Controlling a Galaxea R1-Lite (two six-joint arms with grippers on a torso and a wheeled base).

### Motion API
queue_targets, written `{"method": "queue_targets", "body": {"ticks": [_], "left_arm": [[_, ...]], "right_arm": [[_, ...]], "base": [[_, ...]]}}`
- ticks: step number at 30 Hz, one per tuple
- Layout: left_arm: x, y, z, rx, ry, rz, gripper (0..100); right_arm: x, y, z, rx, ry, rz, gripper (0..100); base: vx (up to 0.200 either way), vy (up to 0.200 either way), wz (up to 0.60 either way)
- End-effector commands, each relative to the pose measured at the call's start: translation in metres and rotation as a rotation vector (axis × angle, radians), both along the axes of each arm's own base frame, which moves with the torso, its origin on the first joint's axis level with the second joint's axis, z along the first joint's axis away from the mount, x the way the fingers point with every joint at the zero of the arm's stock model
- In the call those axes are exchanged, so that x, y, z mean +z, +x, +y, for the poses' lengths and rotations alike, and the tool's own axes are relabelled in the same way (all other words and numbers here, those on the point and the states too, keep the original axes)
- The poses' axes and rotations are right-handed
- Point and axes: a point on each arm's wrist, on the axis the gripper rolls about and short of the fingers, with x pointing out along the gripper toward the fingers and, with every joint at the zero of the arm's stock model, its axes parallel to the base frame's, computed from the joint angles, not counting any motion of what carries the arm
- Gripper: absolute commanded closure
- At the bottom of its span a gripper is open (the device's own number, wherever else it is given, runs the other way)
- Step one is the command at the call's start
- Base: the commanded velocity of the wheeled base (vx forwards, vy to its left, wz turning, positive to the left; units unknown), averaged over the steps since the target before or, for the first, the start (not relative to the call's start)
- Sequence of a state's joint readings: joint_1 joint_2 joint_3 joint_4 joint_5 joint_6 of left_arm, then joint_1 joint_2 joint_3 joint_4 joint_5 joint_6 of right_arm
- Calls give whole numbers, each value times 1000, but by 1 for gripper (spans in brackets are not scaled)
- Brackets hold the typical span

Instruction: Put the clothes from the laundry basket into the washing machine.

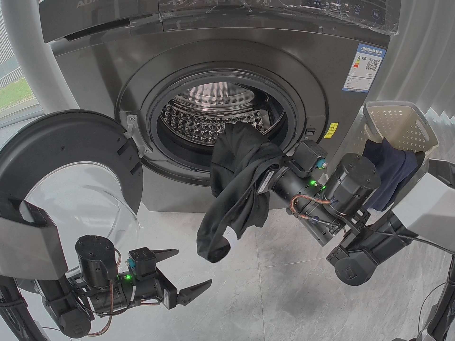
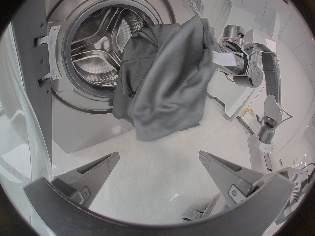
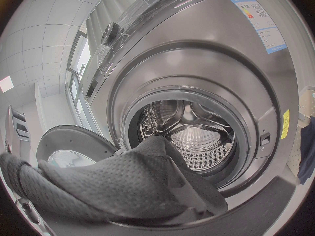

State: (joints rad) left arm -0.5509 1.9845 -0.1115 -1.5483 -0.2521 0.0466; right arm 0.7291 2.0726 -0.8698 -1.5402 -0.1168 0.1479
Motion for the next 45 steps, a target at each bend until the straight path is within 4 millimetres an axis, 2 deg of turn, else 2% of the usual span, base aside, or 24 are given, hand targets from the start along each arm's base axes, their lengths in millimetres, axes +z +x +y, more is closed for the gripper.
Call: {"method": "queue_targets", "body": {"ticks": [1, 4, 6, 10, 11, 12, 15, 16, 27, 33, 35, 38, 45], "left_arm": [[-3, -6, 1, -15, 13, 21, 0], [-3, -7, 0, -36, 13, 19, 0], [5, -6, -2, -54, -3, -27, 0], [38, -2, -5, -52, -93, -159, 0], [39, -2, -4, -49, -97, -163, 0], [57, 0, -6, -47, -147, -229, 0], [68, 5, -10, -47, -183, -272, 0], [73, 13, -16, -47, -201, -296, 0], [54, 41, -48, -84, -192, -279, 0], [39, 60, -54, -58, -168, -263, 0], [31, 79, -52, 15, -158, -275, 0], [31, 93, -56, 48, -174, -291, 0], [29, 103, -61, 53, -186, -308, 0]], "right_arm": [[-2, 1, 1, 0, -3, 2, 100], [-2, 0, 2, 3, -4, 5, 100], [-6, -2, 5, 10, -11, 13, 100], [-11, -1, 6, 12, -19, 24, 100], [-11, -1, 6, 12, -19, 24, 100], [-12, -2, 7, 15, -22, 27, 100], [-12, -3, 8, 18, -25, 27, 100], [-12, -4, 10, 24, -26, 28, 100], [-13, -11, 19, 53, -28, 31, 100], [-12, -14, 20, 60, -26, 28, 100], [-10, -20, 22, 75, -24, 28, 100], [-6, -29, 24, 92, -21, 27, 100], [-9, -41, 29, 108, -28, 45, 100]], "base": [[0, 0, 0], [0, 0, 0], [0, 0, 0], [0, 0, 0], [0, 0, 0], [0, 0, 0], [0, 0, 0], [0, 0, 0], [0, 0, 0], [0, 0, 0], [0, 0, 0], [0, 0, 0], [0, 0, 0]]}}
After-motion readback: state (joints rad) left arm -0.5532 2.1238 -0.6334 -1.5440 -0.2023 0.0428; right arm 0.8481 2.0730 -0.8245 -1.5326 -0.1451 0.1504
